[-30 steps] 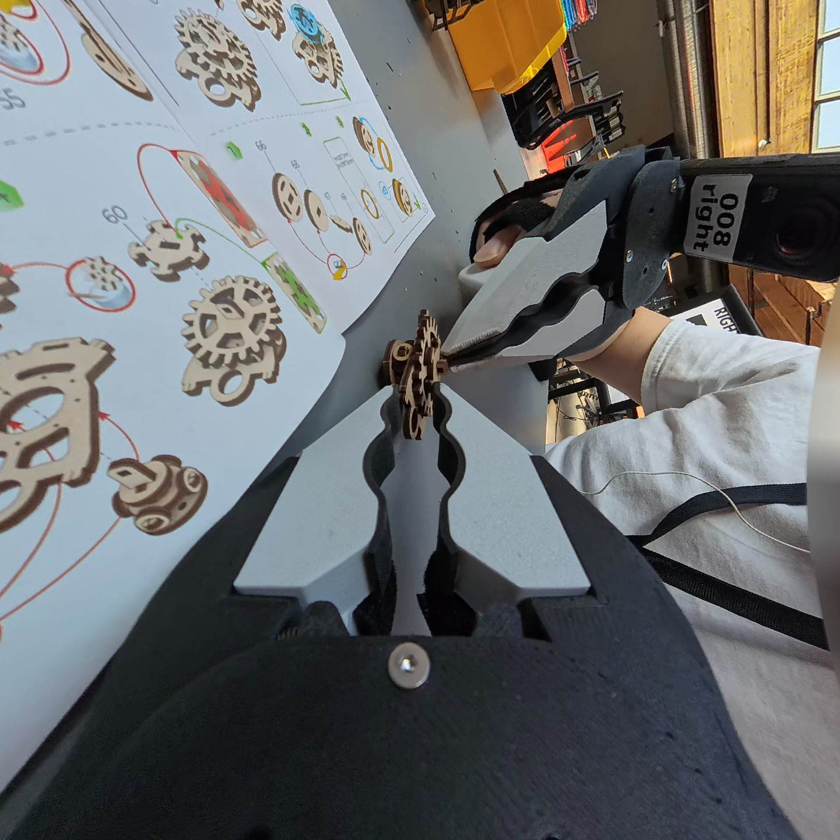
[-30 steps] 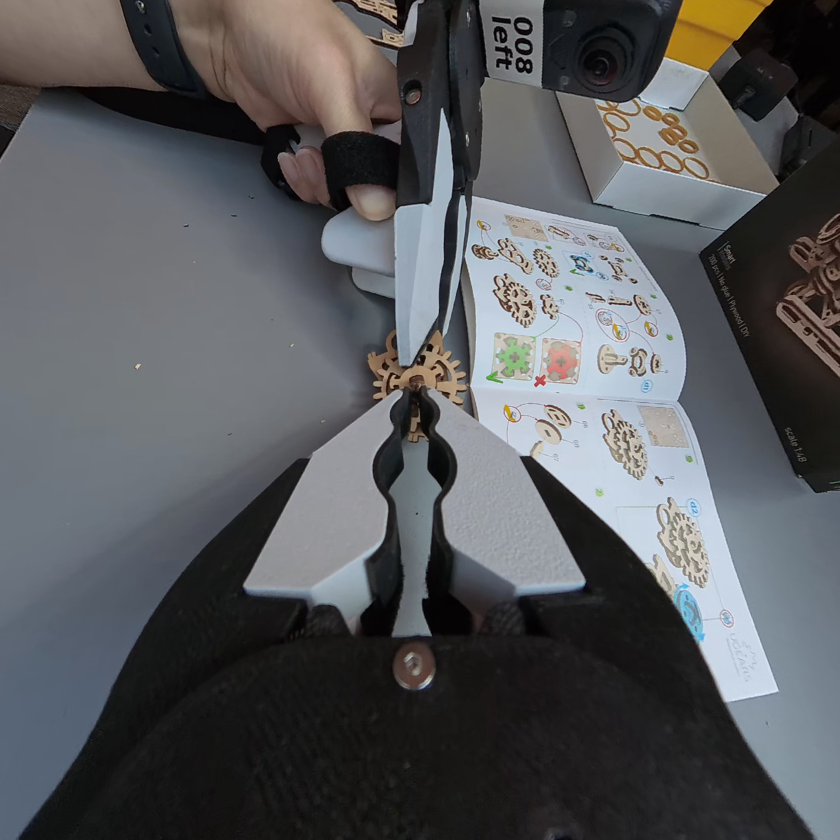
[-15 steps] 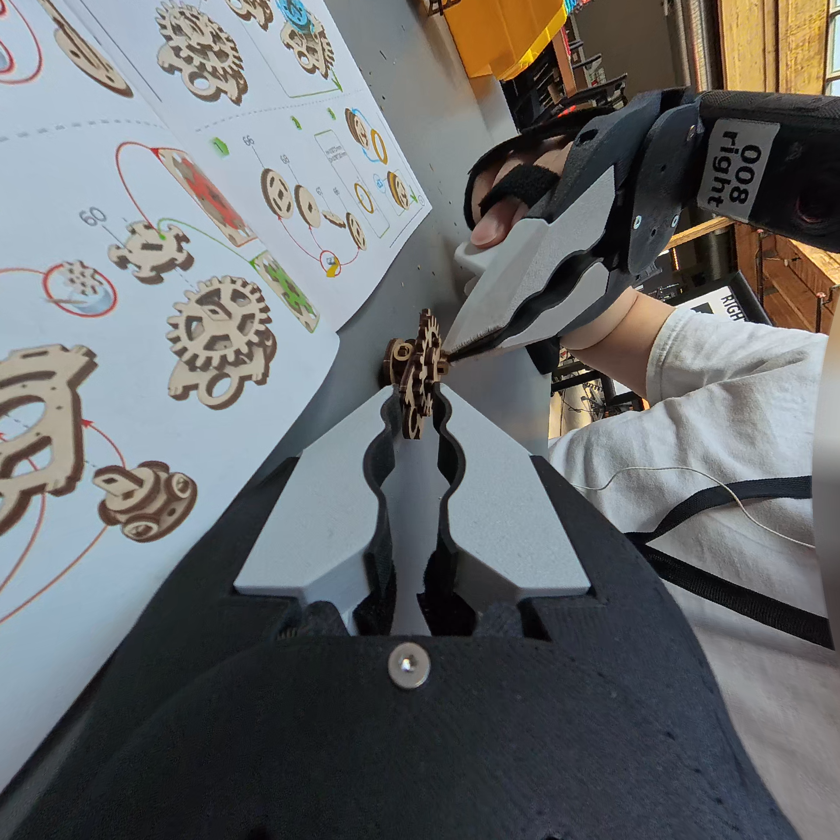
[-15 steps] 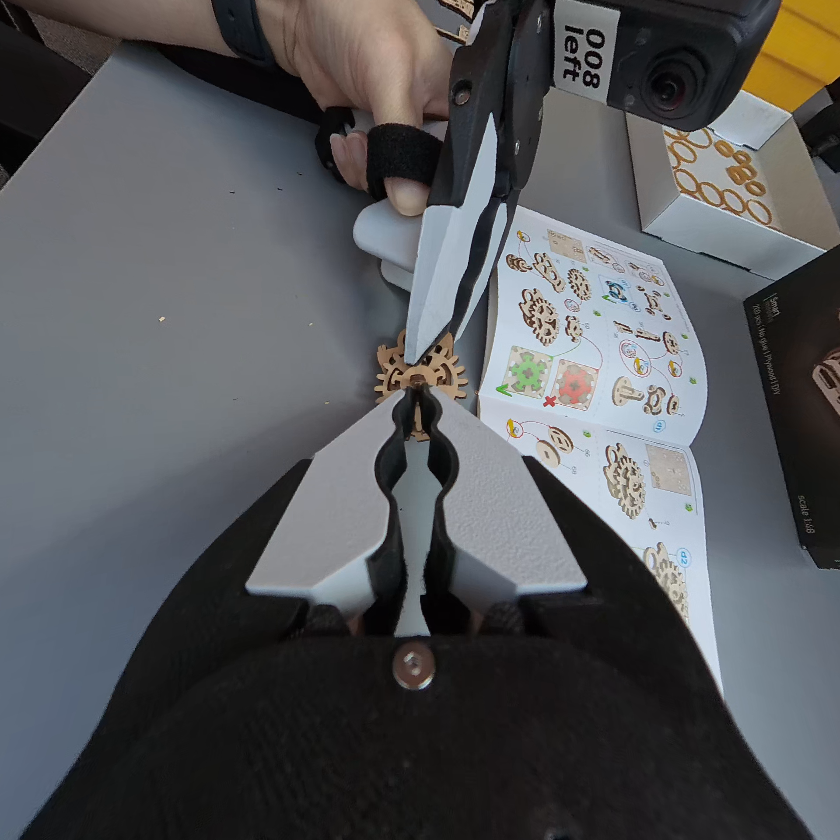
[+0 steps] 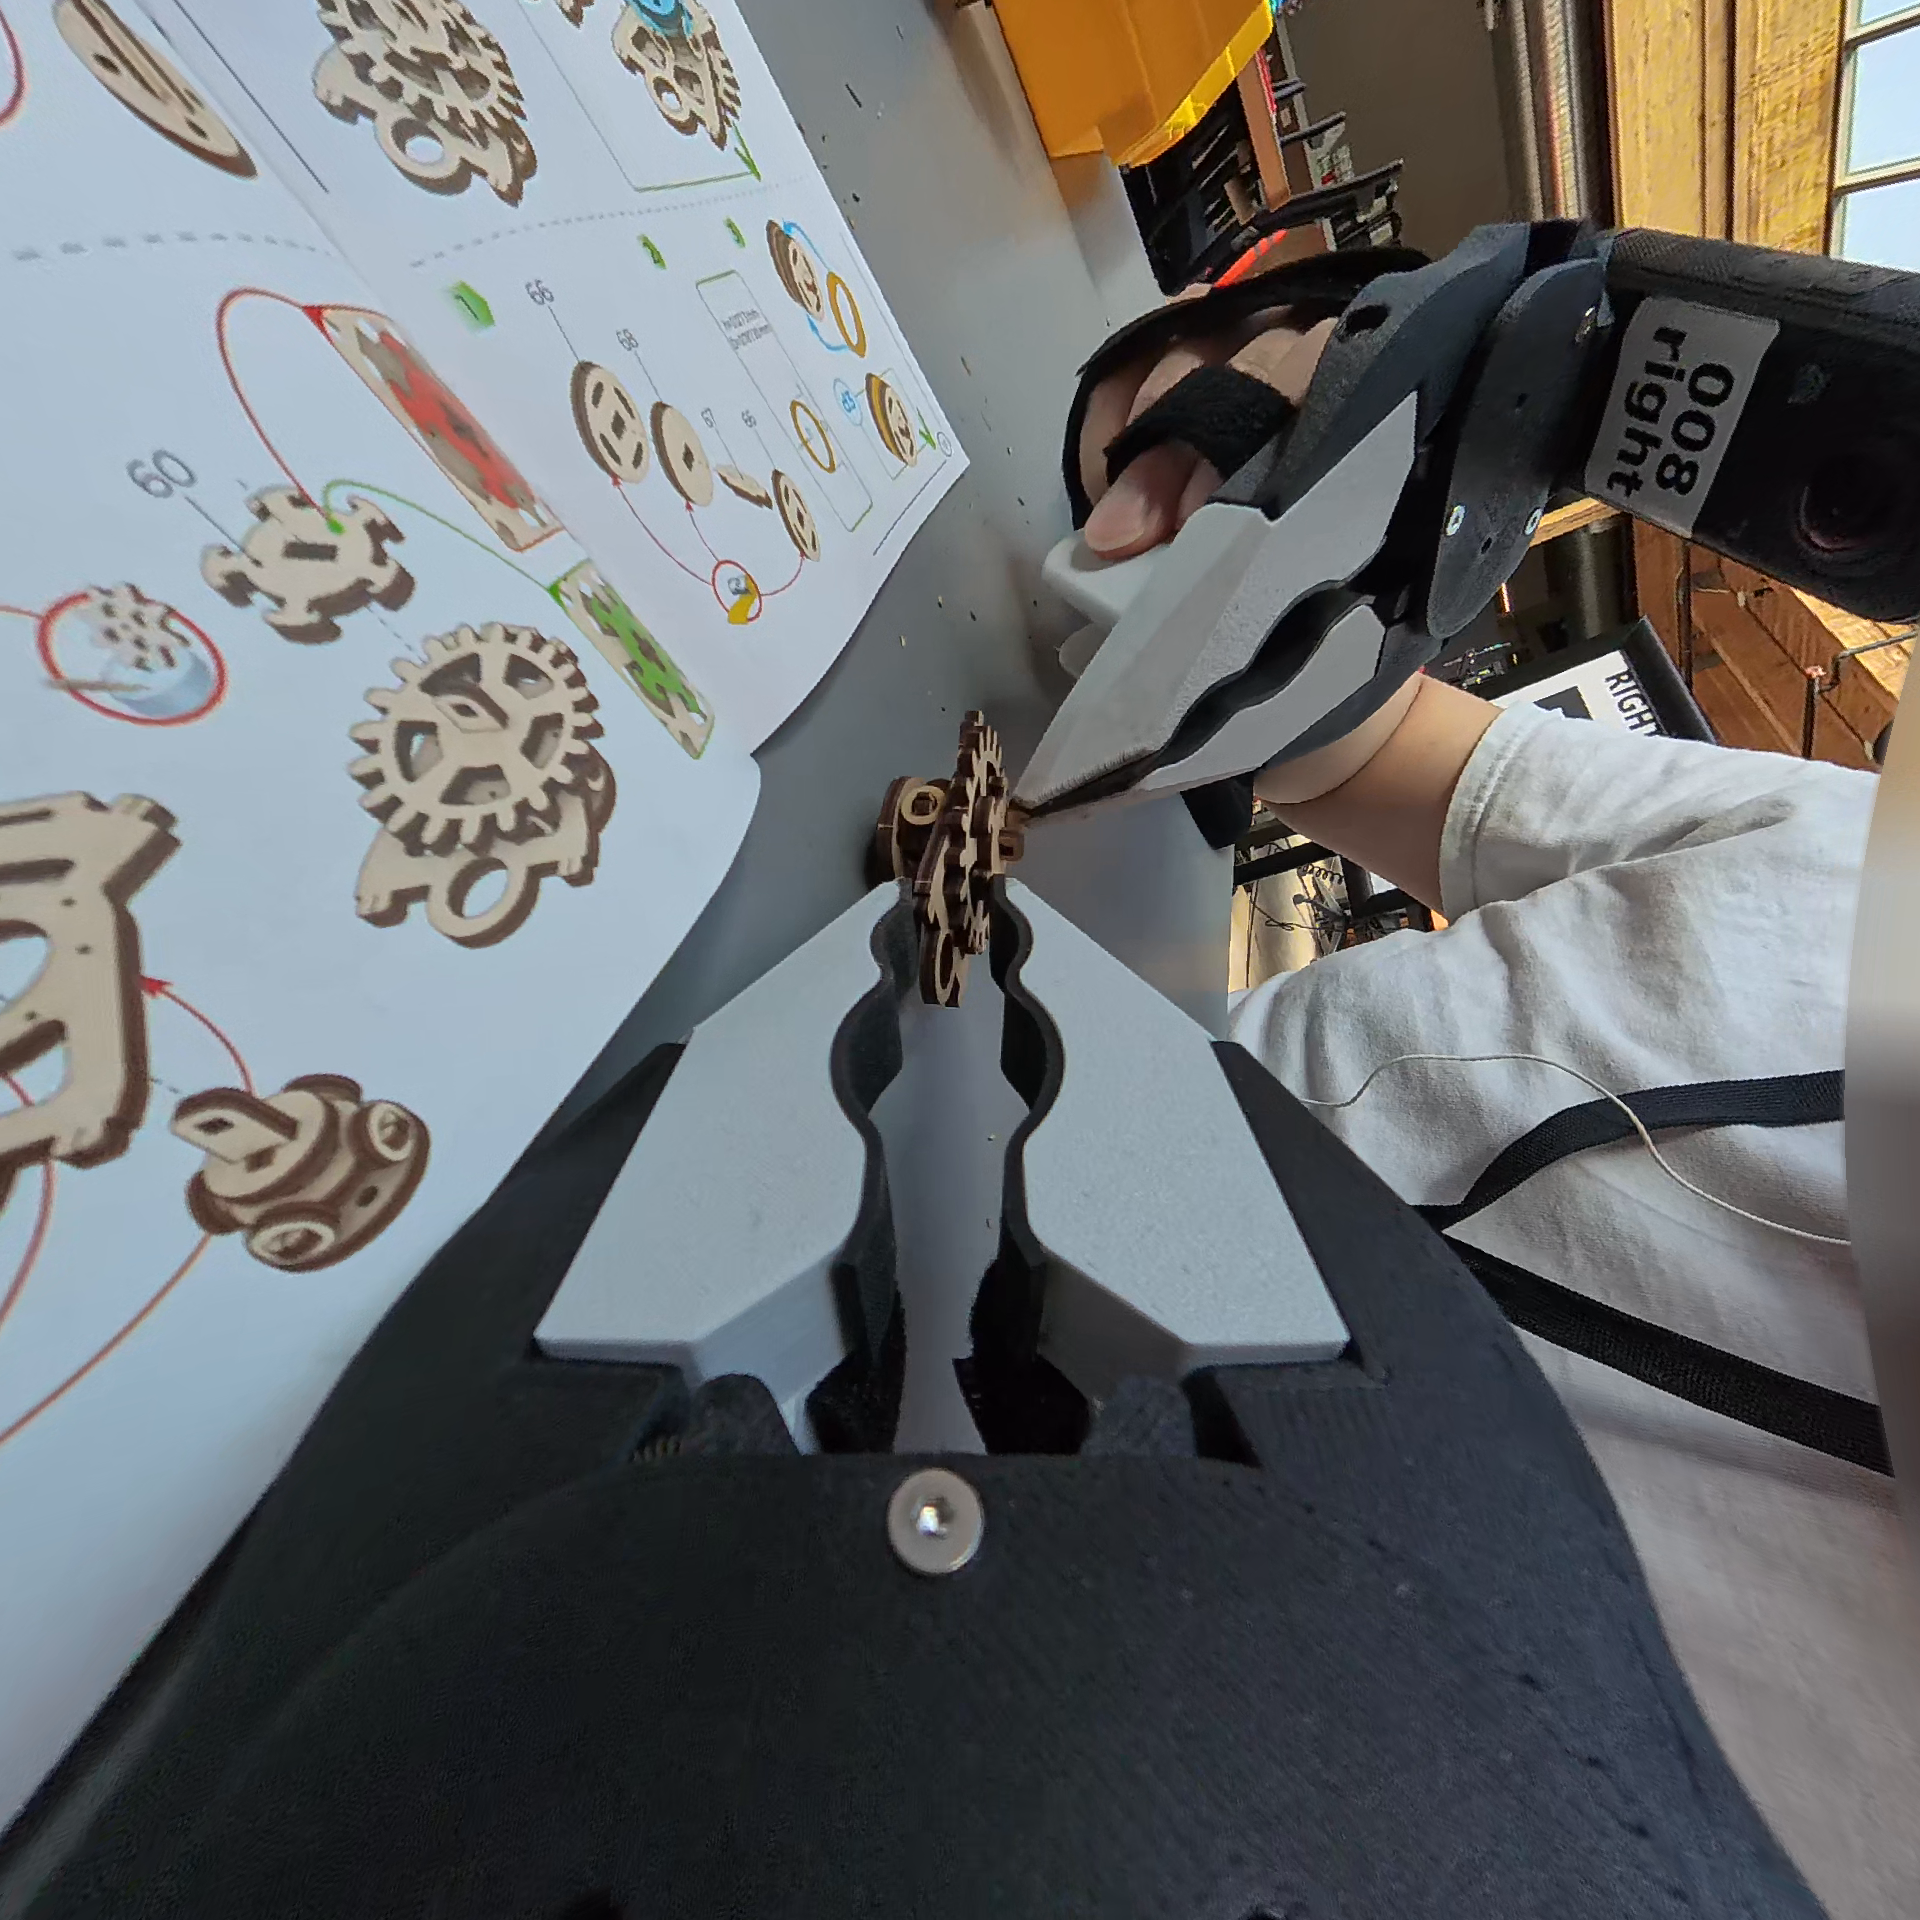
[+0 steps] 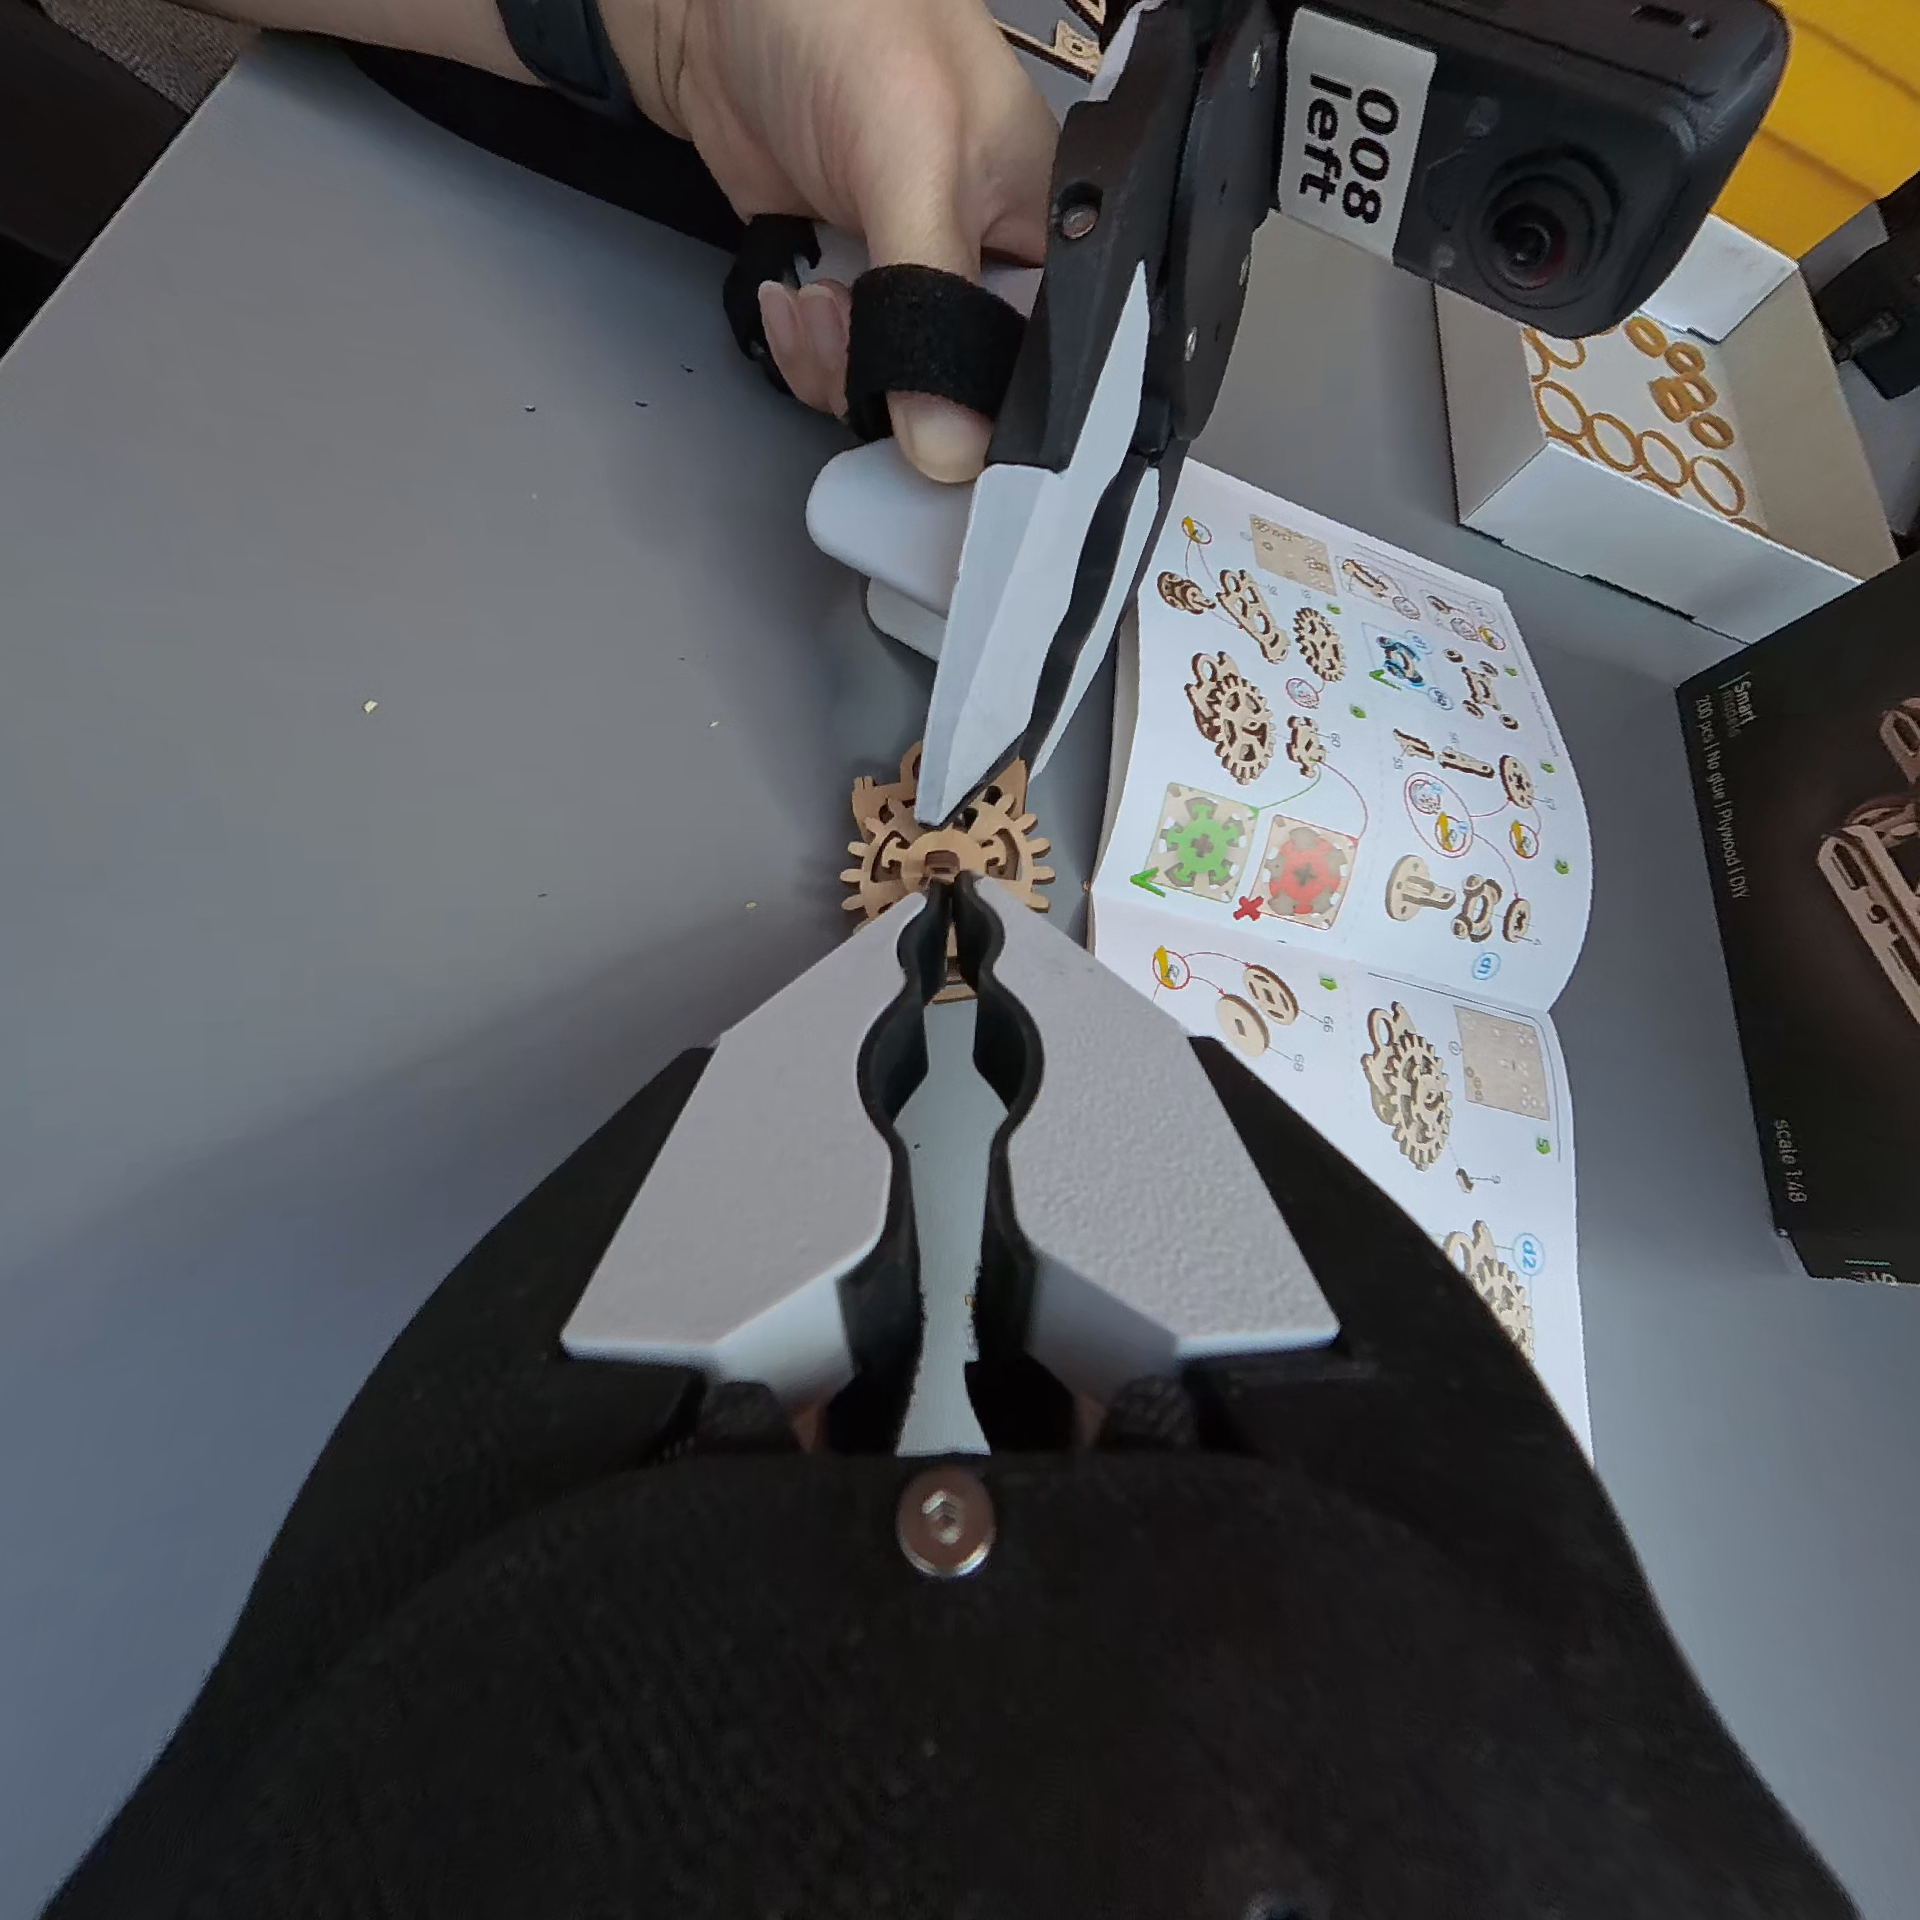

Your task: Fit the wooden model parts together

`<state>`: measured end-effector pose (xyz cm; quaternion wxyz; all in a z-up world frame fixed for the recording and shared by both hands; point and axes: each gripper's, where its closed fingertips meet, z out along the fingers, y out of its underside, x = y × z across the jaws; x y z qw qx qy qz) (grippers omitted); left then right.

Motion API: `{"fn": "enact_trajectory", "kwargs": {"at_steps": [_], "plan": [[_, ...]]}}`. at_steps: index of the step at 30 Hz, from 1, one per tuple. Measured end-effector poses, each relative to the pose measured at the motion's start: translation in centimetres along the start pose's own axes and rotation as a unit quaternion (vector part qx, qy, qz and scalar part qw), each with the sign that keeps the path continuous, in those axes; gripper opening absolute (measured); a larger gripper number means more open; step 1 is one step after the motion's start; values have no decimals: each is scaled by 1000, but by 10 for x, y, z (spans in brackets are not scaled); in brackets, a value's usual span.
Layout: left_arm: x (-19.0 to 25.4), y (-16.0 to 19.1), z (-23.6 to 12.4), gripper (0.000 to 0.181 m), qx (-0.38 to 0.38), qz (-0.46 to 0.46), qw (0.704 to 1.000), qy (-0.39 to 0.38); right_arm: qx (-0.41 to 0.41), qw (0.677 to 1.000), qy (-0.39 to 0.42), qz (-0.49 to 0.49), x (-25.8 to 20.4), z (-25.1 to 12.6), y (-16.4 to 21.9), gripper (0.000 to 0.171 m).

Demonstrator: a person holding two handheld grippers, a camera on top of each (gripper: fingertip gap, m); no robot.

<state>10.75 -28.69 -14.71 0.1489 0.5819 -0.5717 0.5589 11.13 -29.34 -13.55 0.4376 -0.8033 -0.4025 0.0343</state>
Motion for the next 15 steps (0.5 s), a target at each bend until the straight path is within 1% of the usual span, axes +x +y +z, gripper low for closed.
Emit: {"fn": "enact_trajectory", "kwargs": {"at_steps": [7, 15], "plan": [[0, -2, -1, 11, 10, -19, 1000, 5, -1, 1000, 2, 0, -3, -1, 0, 0], [-1, -7, -4, 11, 46, -61, 997, 13, 8, 995, 33, 91, 14, -4, 5, 0]]}}
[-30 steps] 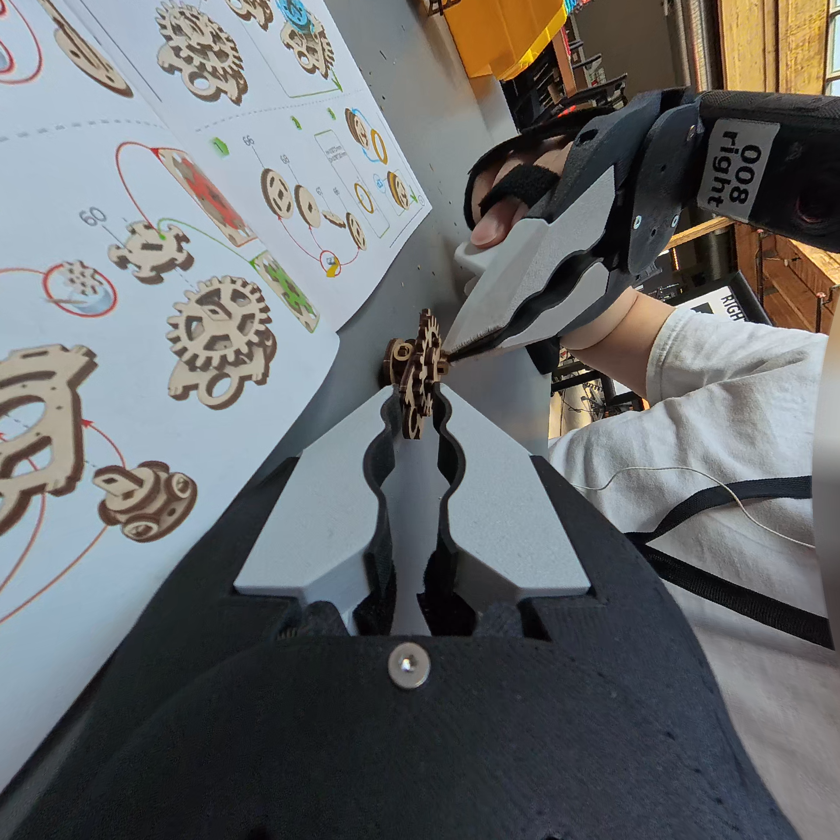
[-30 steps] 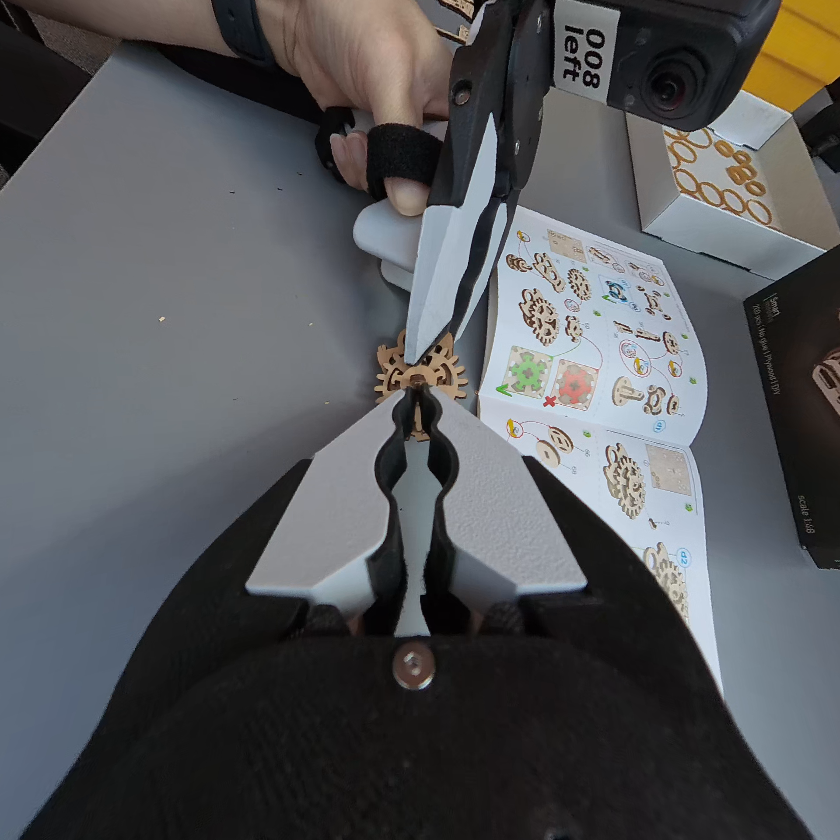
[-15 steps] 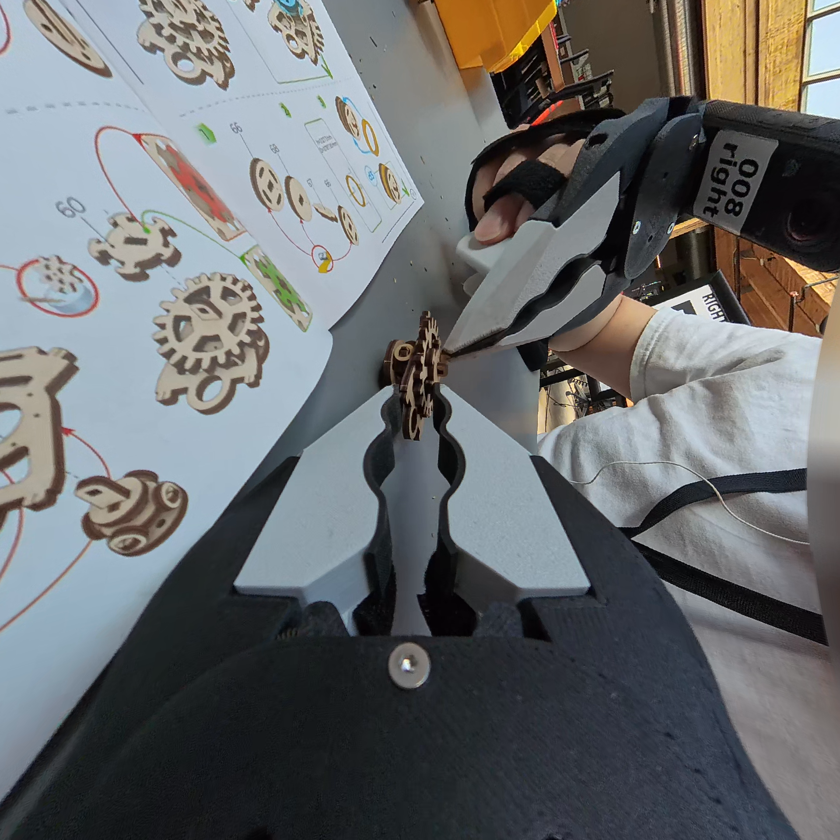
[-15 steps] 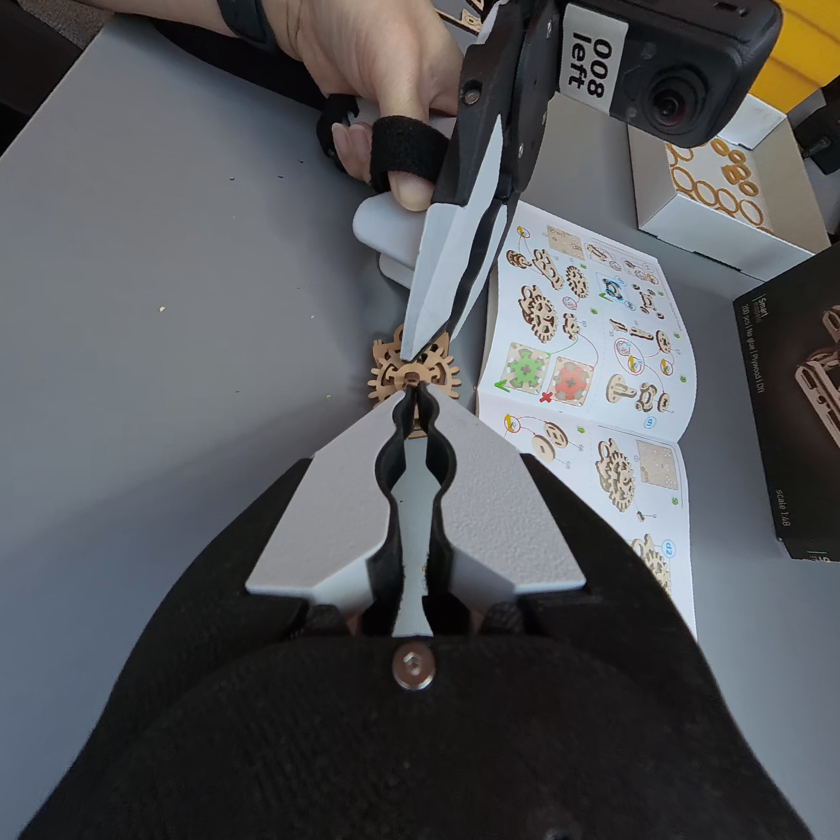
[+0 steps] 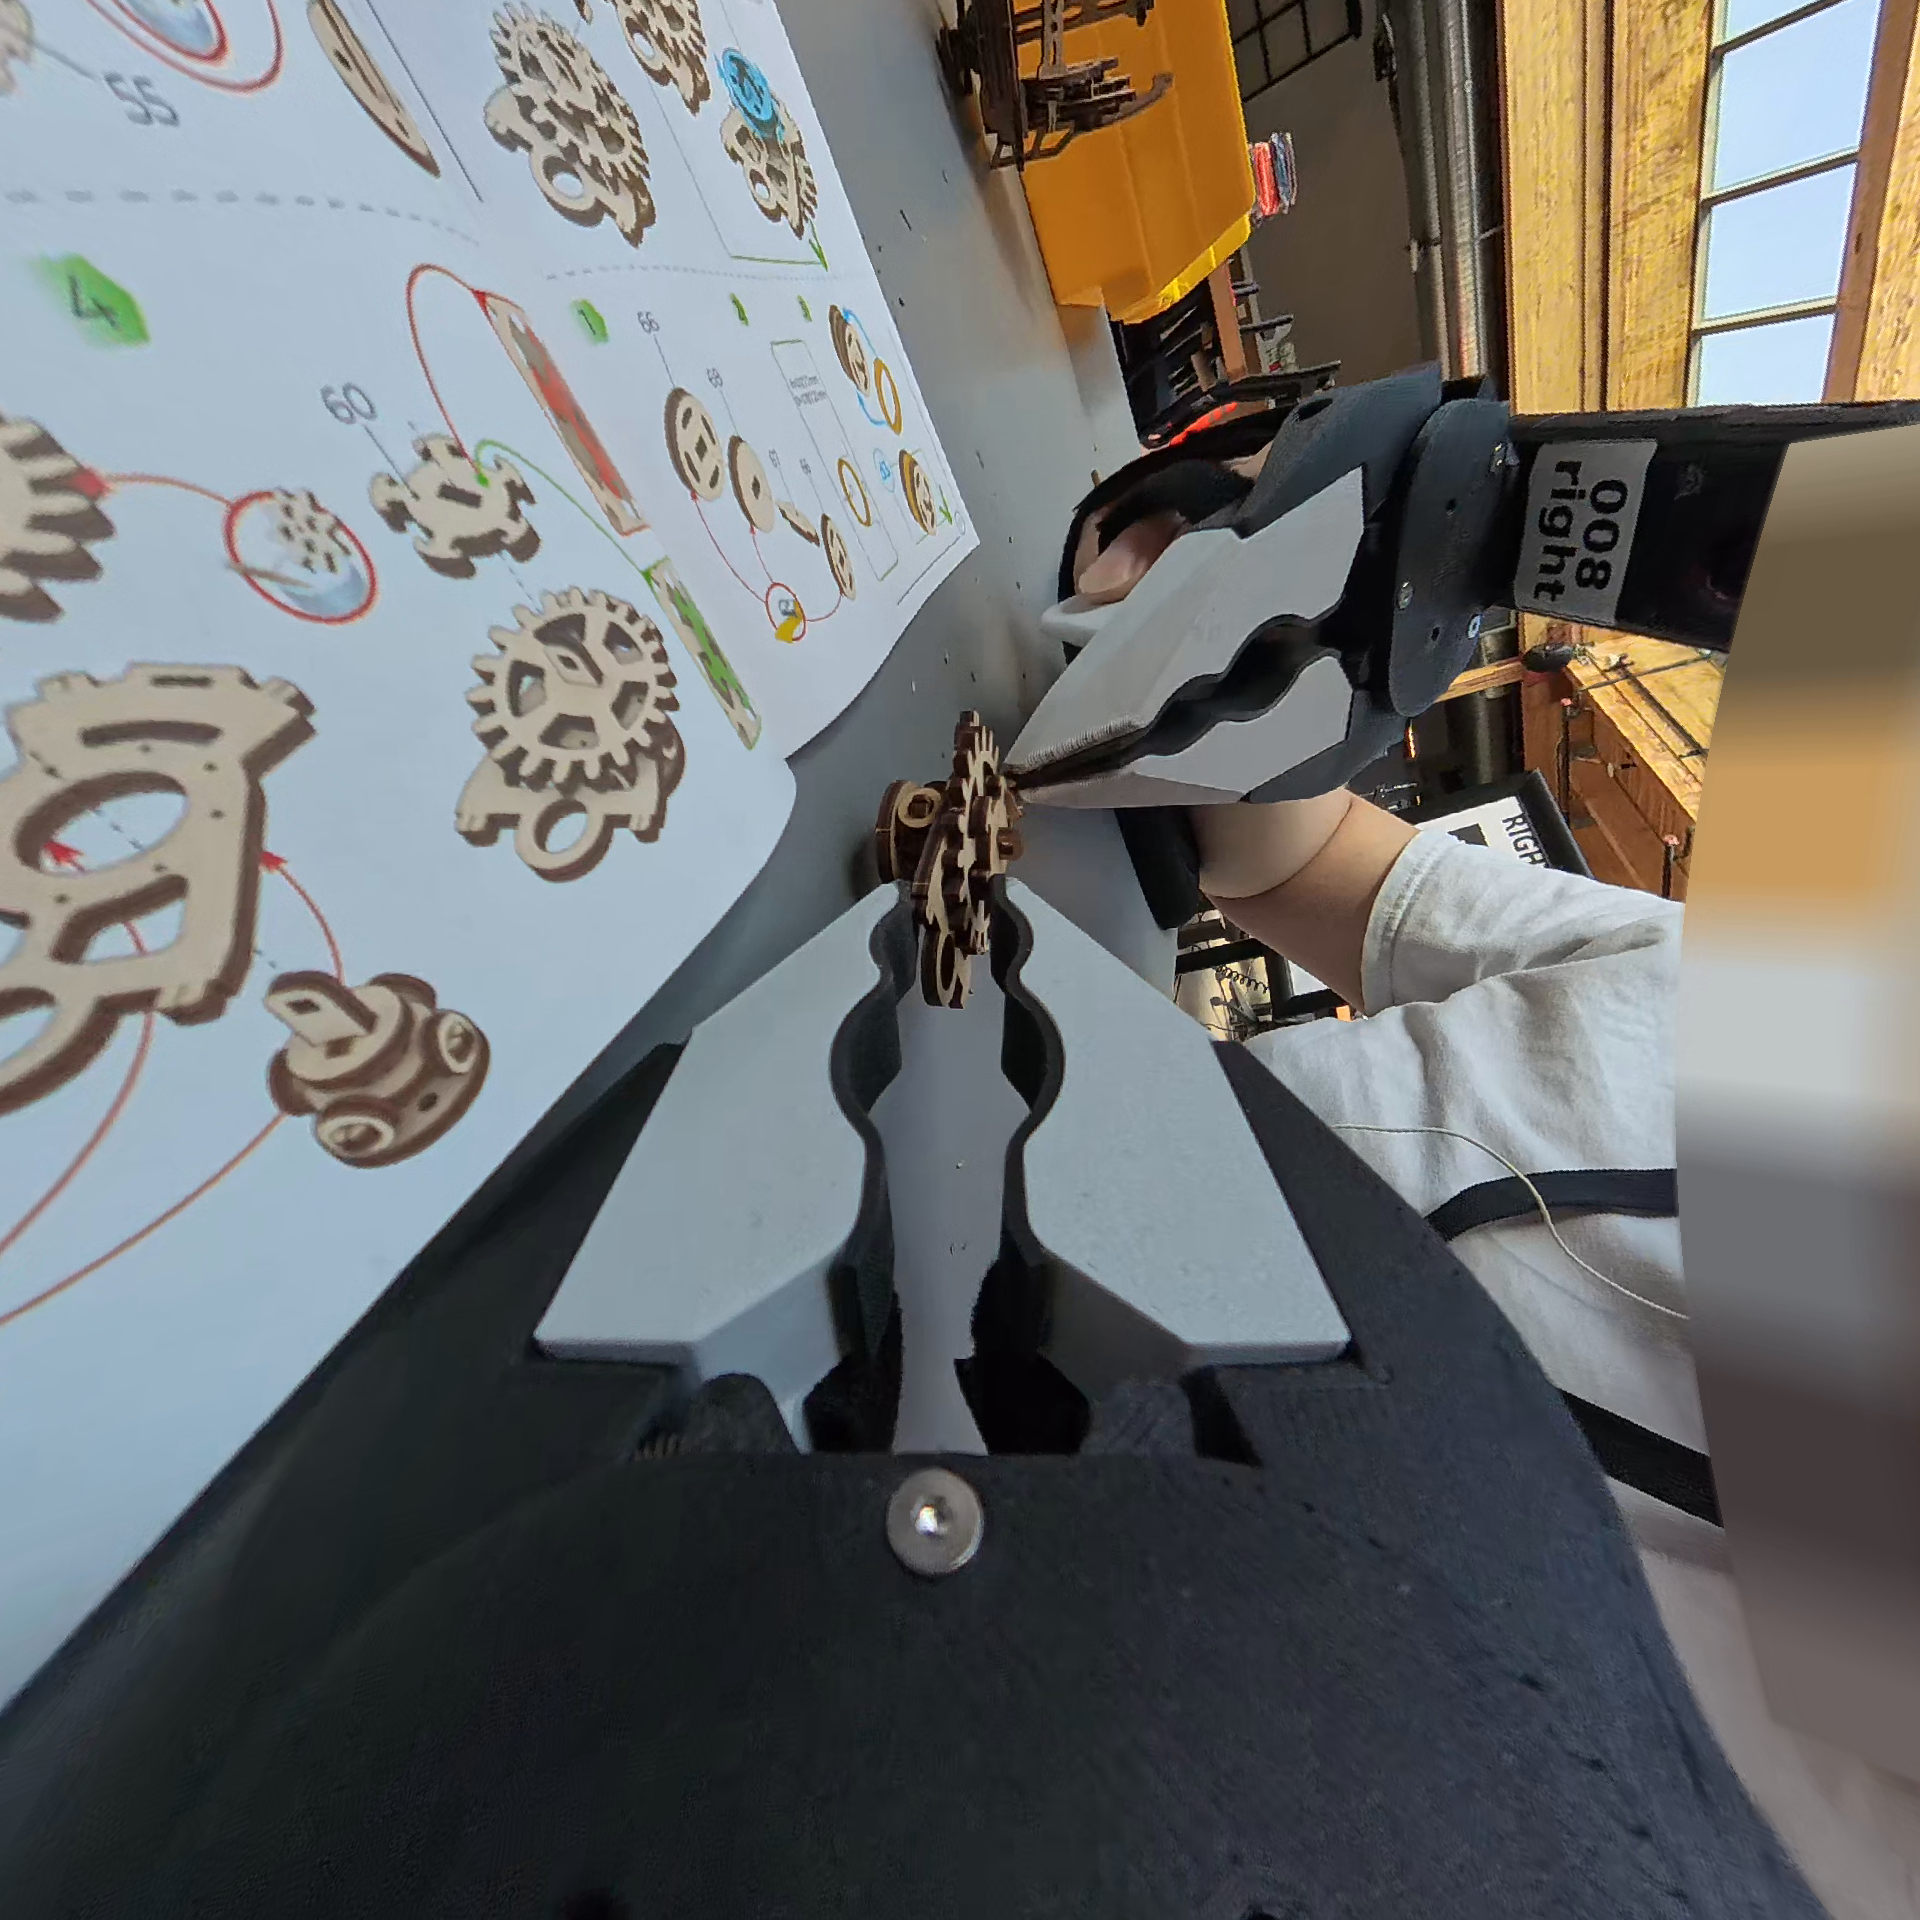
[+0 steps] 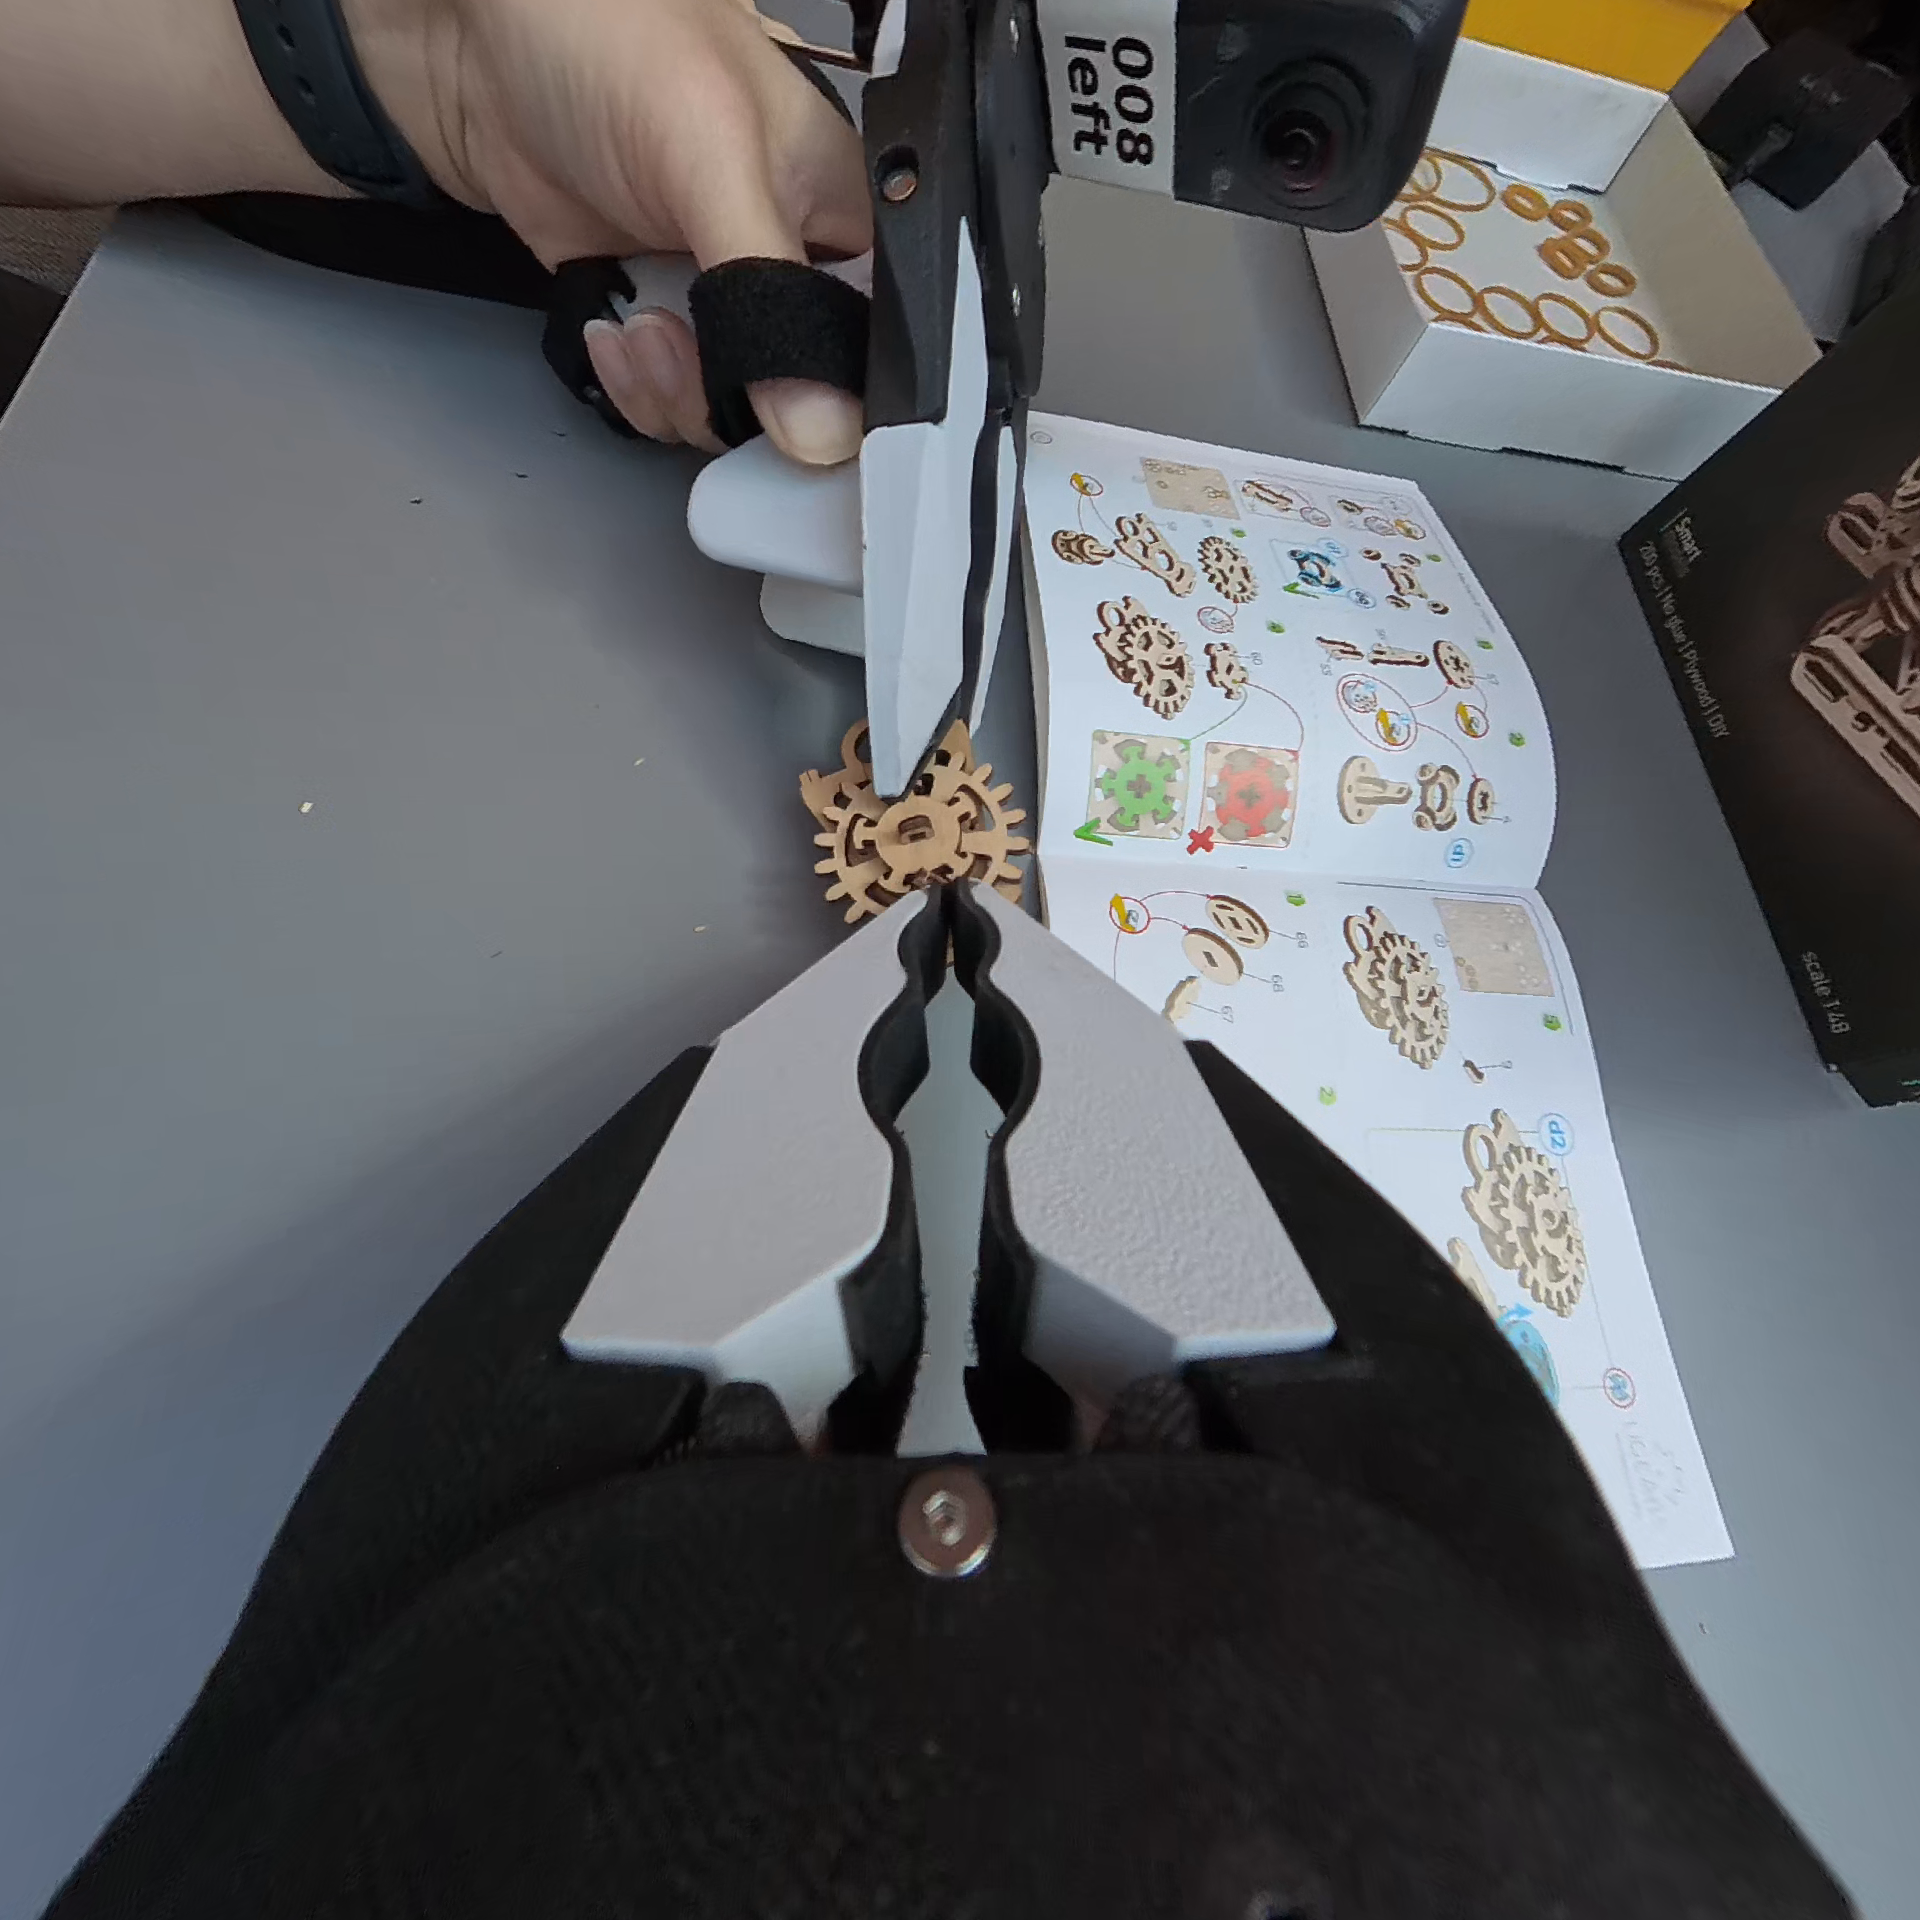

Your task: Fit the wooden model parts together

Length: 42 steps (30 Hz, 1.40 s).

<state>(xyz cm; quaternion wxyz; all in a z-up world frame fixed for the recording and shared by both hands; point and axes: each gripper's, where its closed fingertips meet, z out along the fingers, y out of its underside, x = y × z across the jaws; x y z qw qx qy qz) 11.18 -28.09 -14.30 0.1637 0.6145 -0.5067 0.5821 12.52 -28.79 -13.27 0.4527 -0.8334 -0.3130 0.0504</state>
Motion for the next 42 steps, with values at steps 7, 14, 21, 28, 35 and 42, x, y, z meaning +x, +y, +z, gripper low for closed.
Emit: {"fn": "enact_trajectory", "kwargs": {"at_steps": [7, 14, 21, 28, 35, 42], "plan": [[-2, -4, 0, 11, 21, -11, 1000, -10, 11, 999, 30, 16, 6, -1, -9, 0], [-2, -6, 0, 12, 32, -33, 999, -2, -12, 996, 81, -39, 10, 5, -8, 0], [-2, -8, -1, 12, 36, -45, 998, 5, -11, 996, 81, -31, 10, 5, -6, 0], [-1, -7, -1, 12, 34, -46, 998, 12, 4, 998, 60, -16, 7, 4, -6, 0], [0, -6, -1, 12, 30, -47, 998, 19, 8, 998, 54, -22, 7, 2, -6, 0], [5, 3, 1, 12, -9, -46, 998, 35, 28, 988, -53, -141, -9, -12, -11, 16]]}}
